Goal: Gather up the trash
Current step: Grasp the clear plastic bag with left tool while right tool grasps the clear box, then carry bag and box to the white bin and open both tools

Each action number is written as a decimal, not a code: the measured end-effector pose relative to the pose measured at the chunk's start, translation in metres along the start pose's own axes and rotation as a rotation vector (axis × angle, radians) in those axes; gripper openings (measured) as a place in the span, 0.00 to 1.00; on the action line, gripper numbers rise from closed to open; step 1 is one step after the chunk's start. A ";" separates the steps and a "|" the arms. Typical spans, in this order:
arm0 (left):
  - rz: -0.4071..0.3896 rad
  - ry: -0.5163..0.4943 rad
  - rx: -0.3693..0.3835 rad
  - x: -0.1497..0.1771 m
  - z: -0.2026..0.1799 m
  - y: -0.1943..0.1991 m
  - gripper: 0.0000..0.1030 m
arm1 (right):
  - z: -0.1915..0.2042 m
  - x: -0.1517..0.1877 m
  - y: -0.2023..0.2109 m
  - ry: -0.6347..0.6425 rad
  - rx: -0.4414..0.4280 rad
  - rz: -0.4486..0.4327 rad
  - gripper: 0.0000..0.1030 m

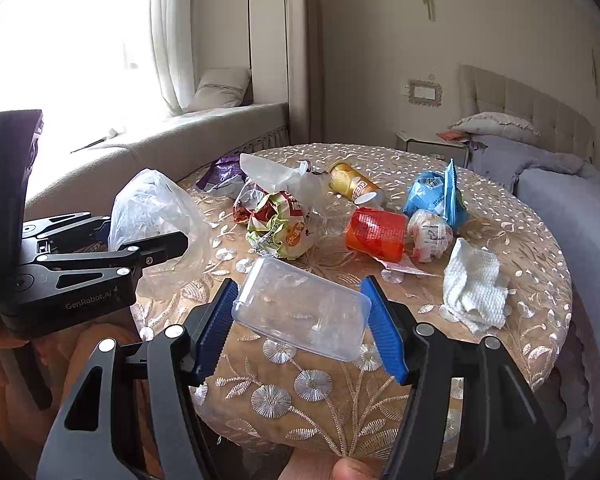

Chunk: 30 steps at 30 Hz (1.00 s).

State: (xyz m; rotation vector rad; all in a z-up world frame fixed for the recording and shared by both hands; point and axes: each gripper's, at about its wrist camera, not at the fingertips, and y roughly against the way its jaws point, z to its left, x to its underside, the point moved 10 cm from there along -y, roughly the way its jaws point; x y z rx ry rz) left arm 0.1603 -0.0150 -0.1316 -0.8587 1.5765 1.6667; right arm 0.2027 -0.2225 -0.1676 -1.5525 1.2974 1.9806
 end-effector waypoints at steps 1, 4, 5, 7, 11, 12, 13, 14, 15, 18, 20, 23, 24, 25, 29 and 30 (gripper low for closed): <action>-0.008 -0.005 0.003 -0.002 -0.003 0.004 0.42 | 0.000 -0.001 0.005 0.000 0.000 -0.009 0.62; -0.027 -0.023 0.020 -0.007 -0.015 0.009 0.42 | -0.003 -0.002 0.018 -0.002 0.007 -0.032 0.62; -0.032 -0.031 0.026 -0.008 -0.020 0.011 0.42 | -0.004 -0.003 0.022 -0.004 0.011 -0.039 0.62; -0.036 -0.046 0.044 -0.008 -0.032 0.013 0.42 | -0.007 -0.003 0.030 -0.013 0.020 -0.050 0.62; -0.041 -0.082 0.091 -0.008 -0.059 0.013 0.42 | -0.020 0.000 0.047 -0.035 0.056 -0.065 0.62; -0.042 -0.091 0.106 -0.008 -0.067 0.013 0.42 | -0.025 0.003 0.052 -0.045 0.069 -0.066 0.62; -0.043 -0.101 0.123 -0.007 -0.076 0.013 0.42 | -0.030 0.005 0.056 -0.056 0.079 -0.063 0.62; -0.043 -0.114 0.137 -0.007 -0.084 0.013 0.42 | -0.035 0.009 0.060 -0.069 0.087 -0.058 0.62; -0.043 -0.128 0.151 -0.006 -0.093 0.012 0.42 | -0.041 0.012 0.065 -0.083 0.097 -0.054 0.62; -0.037 -0.159 0.206 -0.002 -0.120 0.008 0.42 | -0.060 0.024 0.080 -0.113 0.151 -0.046 0.62; -0.029 -0.180 0.243 0.002 -0.139 0.004 0.42 | -0.074 0.034 0.092 -0.137 0.190 -0.041 0.62; -0.010 -0.213 0.311 0.009 -0.173 0.000 0.42 | -0.102 0.053 0.111 -0.181 0.260 -0.031 0.62; -0.005 -0.230 0.335 0.011 -0.185 -0.001 0.42 | -0.112 0.060 0.118 -0.197 0.285 -0.022 0.62; -0.001 -0.248 0.357 0.014 -0.197 -0.002 0.42 | -0.122 0.067 0.124 -0.214 0.309 -0.014 0.62; 0.036 -0.316 0.455 0.029 -0.252 -0.010 0.42 | -0.167 0.108 0.145 -0.286 0.414 0.036 0.62; 0.052 -0.336 0.478 0.034 -0.266 -0.013 0.42 | -0.177 0.119 0.149 -0.303 0.438 0.052 0.62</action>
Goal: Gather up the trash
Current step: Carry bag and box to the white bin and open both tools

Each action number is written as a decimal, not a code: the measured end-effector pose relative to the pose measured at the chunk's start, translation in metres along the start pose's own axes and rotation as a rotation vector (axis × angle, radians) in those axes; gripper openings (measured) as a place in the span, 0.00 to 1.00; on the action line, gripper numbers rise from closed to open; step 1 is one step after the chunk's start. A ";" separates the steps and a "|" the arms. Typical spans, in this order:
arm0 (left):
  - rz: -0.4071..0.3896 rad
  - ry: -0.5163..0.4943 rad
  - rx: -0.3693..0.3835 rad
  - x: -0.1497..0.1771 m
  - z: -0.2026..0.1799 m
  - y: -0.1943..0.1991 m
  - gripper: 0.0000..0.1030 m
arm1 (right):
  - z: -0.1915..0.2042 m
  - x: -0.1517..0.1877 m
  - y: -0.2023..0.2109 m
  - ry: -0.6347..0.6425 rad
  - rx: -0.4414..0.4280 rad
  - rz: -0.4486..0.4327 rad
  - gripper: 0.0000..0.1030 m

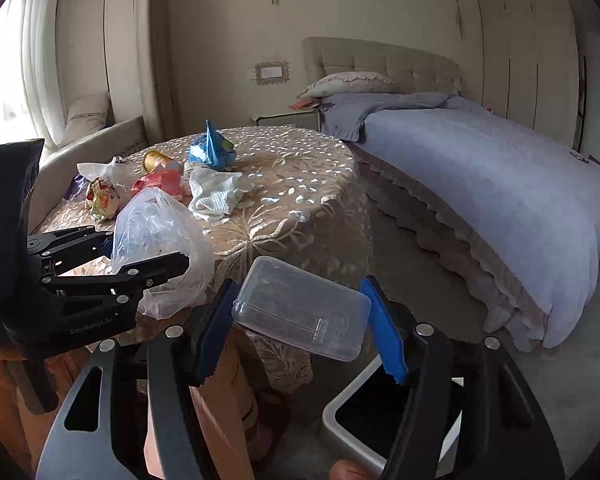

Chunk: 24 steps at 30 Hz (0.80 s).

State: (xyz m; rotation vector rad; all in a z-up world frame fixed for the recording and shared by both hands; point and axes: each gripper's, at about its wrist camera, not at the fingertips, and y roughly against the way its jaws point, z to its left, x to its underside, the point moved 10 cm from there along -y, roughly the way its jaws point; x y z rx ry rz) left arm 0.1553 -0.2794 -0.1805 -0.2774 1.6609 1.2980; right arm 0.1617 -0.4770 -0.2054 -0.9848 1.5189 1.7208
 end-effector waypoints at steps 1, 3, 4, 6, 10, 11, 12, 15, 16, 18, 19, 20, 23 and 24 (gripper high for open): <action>0.016 -0.021 0.023 0.000 -0.012 -0.010 0.42 | -0.014 0.008 -0.002 -0.016 0.022 0.018 0.62; 0.045 -0.066 0.077 0.003 -0.038 -0.029 0.42 | -0.038 0.027 -0.007 -0.044 0.061 0.058 0.62; 0.063 -0.088 0.104 0.005 -0.051 -0.038 0.42 | -0.050 0.035 -0.010 -0.056 0.080 0.078 0.62; 0.102 -0.130 0.155 0.013 -0.077 -0.058 0.42 | -0.071 0.053 -0.018 -0.085 0.114 0.116 0.62; 0.200 -0.204 0.249 0.039 -0.122 -0.101 0.42 | -0.111 0.078 -0.038 -0.158 0.167 0.175 0.62; 0.228 -0.217 0.267 0.047 -0.131 -0.113 0.42 | -0.121 0.084 -0.042 -0.176 0.179 0.188 0.62; 0.256 -0.227 0.286 0.055 -0.139 -0.124 0.42 | -0.129 0.090 -0.047 -0.194 0.186 0.203 0.62; 0.321 -0.261 0.330 0.076 -0.162 -0.153 0.42 | -0.144 0.105 -0.061 -0.231 0.202 0.243 0.62; 0.340 -0.270 0.347 0.081 -0.170 -0.161 0.42 | -0.149 0.110 -0.065 -0.238 0.209 0.255 0.62; 0.377 -0.280 0.376 0.088 -0.184 -0.178 0.42 | -0.158 0.119 -0.075 -0.255 0.221 0.274 0.62; 0.393 -0.282 0.390 0.091 -0.190 -0.184 0.42 | -0.162 0.123 -0.079 -0.264 0.230 0.284 0.62; 0.408 -0.284 0.401 0.094 -0.194 -0.189 0.42 | -0.168 0.127 -0.083 -0.274 0.239 0.293 0.62; 0.474 -0.220 0.444 0.103 -0.200 -0.205 0.97 | -0.178 0.141 -0.094 -0.293 0.264 0.338 0.83; 0.490 -0.186 0.466 0.104 -0.201 -0.208 0.95 | -0.181 0.146 -0.097 -0.295 0.269 0.352 0.95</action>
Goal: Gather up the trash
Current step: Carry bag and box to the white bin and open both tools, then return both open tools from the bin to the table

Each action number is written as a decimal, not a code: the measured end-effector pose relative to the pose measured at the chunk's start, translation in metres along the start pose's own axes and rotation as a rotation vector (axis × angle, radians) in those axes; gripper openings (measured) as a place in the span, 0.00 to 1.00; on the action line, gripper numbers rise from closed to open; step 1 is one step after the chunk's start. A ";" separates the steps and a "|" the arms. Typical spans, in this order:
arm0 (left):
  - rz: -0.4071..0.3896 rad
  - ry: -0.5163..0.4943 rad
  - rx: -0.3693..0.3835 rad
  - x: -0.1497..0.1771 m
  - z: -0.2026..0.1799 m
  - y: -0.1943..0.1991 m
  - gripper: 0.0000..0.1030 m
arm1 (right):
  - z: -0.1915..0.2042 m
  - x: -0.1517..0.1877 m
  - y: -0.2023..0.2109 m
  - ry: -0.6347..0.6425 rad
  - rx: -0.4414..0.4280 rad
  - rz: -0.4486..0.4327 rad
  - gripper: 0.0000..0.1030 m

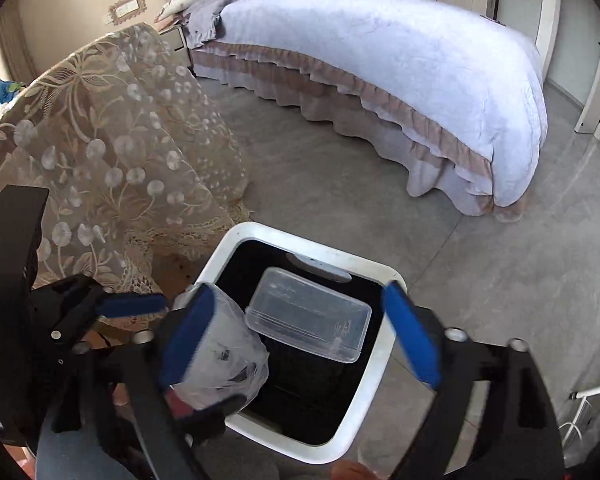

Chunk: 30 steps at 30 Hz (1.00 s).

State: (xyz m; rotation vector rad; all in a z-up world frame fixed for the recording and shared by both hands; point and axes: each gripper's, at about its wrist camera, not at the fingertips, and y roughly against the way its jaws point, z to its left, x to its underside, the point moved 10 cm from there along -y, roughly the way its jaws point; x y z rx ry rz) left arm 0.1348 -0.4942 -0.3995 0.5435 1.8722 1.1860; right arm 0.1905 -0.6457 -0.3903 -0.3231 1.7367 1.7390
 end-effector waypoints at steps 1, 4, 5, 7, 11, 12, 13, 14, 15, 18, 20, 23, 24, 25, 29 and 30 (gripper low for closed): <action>0.009 0.016 0.018 0.004 0.001 0.000 0.95 | -0.002 0.002 -0.004 -0.003 0.007 0.007 0.96; 0.013 -0.007 -0.028 0.005 0.006 -0.006 0.95 | -0.010 0.008 -0.013 -0.014 0.031 0.040 0.96; 0.015 -0.024 -0.043 0.005 0.007 -0.007 0.95 | -0.012 0.009 -0.015 -0.026 0.031 0.045 0.96; 0.008 -0.045 -0.062 0.007 0.009 -0.005 0.95 | -0.015 0.009 -0.016 -0.052 0.027 0.051 0.96; -0.013 -0.032 -0.072 0.008 0.012 0.006 0.95 | -0.016 0.006 -0.012 -0.072 0.025 0.043 0.96; -0.023 -0.026 -0.076 0.007 0.013 0.010 0.95 | -0.016 0.004 -0.010 -0.072 0.025 0.037 0.96; -0.032 -0.024 -0.076 0.006 0.013 0.015 0.95 | -0.015 0.002 -0.007 -0.071 0.025 0.031 0.96; -0.045 -0.023 -0.080 0.004 0.013 0.020 0.95 | -0.013 0.000 -0.005 -0.067 0.025 0.022 0.96; -0.059 -0.023 -0.087 0.002 0.013 0.025 0.95 | -0.011 -0.002 -0.001 -0.061 0.024 0.013 0.96; -0.104 -0.015 -0.105 -0.003 0.013 0.046 0.95 | -0.002 -0.008 0.011 -0.045 0.016 -0.014 0.96; -0.141 -0.005 -0.118 -0.006 0.014 0.064 0.95 | 0.005 -0.014 0.022 -0.032 0.007 -0.043 0.96; -0.206 0.011 -0.148 -0.009 0.017 0.096 0.95 | 0.019 -0.026 0.044 -0.008 -0.009 -0.099 0.96; -0.228 0.018 -0.161 -0.008 0.018 0.108 0.95 | 0.023 -0.031 0.051 0.002 -0.014 -0.121 0.96; -0.247 0.026 -0.172 -0.008 0.020 0.119 0.95 | 0.029 -0.036 0.059 0.011 -0.021 -0.142 0.96; -0.326 0.054 -0.212 -0.003 0.024 0.164 0.95 | 0.051 -0.056 0.088 0.043 -0.052 -0.221 0.96; -0.345 0.059 -0.221 -0.001 0.025 0.174 0.95 | 0.056 -0.061 0.095 0.051 -0.060 -0.241 0.96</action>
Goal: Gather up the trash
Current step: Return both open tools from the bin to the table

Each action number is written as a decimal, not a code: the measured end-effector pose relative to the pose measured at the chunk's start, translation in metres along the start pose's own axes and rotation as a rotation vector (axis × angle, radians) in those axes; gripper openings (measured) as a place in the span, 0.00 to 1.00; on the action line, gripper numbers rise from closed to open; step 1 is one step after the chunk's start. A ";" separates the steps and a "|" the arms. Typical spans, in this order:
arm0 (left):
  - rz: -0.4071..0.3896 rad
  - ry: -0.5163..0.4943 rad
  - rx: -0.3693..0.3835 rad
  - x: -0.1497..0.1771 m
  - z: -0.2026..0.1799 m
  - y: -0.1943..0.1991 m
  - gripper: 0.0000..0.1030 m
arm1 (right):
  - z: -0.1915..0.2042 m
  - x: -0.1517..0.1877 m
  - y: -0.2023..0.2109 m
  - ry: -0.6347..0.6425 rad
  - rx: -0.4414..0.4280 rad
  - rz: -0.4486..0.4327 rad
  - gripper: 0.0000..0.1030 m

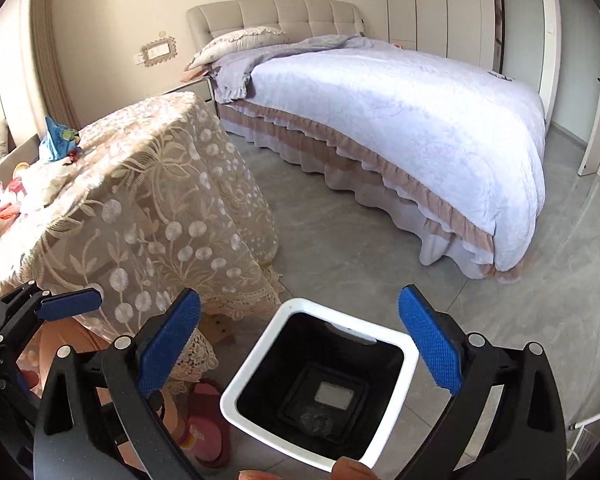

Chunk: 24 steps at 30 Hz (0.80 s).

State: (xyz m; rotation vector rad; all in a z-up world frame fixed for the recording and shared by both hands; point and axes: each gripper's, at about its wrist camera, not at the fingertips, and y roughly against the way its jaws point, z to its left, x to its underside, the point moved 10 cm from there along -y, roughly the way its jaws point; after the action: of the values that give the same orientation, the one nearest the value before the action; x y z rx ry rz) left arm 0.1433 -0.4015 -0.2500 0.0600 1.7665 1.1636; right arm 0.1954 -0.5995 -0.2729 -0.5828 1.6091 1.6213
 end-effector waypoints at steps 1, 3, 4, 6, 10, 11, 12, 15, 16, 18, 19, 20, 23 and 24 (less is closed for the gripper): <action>-0.021 0.004 -0.010 -0.002 0.004 0.011 0.95 | 0.006 -0.006 0.005 0.006 -0.009 -0.020 0.96; -0.064 0.022 -0.038 -0.006 0.014 0.033 0.95 | 0.020 -0.017 0.013 0.019 -0.033 -0.051 0.96; -0.087 0.035 -0.054 -0.009 0.021 0.043 0.95 | 0.028 -0.022 0.017 0.026 -0.050 -0.067 0.96; -0.133 0.060 -0.088 -0.013 0.035 0.064 0.95 | 0.044 -0.032 0.021 0.041 -0.081 -0.091 0.96; -0.197 0.108 -0.202 -0.015 0.077 0.101 0.95 | 0.081 -0.047 0.027 0.072 -0.139 -0.126 0.96; -0.209 0.122 -0.236 -0.014 0.088 0.110 0.95 | 0.090 -0.050 0.027 0.082 -0.152 -0.130 0.96; -0.220 0.134 -0.269 -0.013 0.099 0.118 0.95 | 0.100 -0.052 0.027 0.092 -0.165 -0.133 0.96; -0.241 0.185 -0.359 -0.006 0.136 0.141 0.95 | 0.128 -0.058 0.026 0.129 -0.196 -0.133 0.96; -0.250 0.207 -0.395 -0.004 0.148 0.148 0.95 | 0.137 -0.058 0.026 0.140 -0.207 -0.131 0.96; -0.262 0.248 -0.456 0.001 0.174 0.162 0.95 | 0.155 -0.061 0.025 0.161 -0.224 -0.128 0.96; -0.270 0.269 -0.482 0.003 0.187 0.169 0.95 | 0.164 -0.063 0.024 0.173 -0.230 -0.129 0.96; -0.275 0.288 -0.503 0.009 0.200 0.176 0.95 | 0.172 -0.065 0.023 0.183 -0.237 -0.128 0.96; -0.285 0.324 -0.560 0.020 0.243 0.197 0.95 | 0.195 -0.070 0.018 0.210 -0.255 -0.121 0.96; -0.284 0.329 -0.576 0.025 0.254 0.203 0.95 | 0.202 -0.072 0.016 0.217 -0.258 -0.121 0.96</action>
State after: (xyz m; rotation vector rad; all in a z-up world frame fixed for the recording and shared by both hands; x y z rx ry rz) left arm 0.2298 -0.1080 -0.1353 -0.7366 1.5775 1.4793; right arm 0.2651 -0.4147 -0.1872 -1.0015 1.4915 1.7341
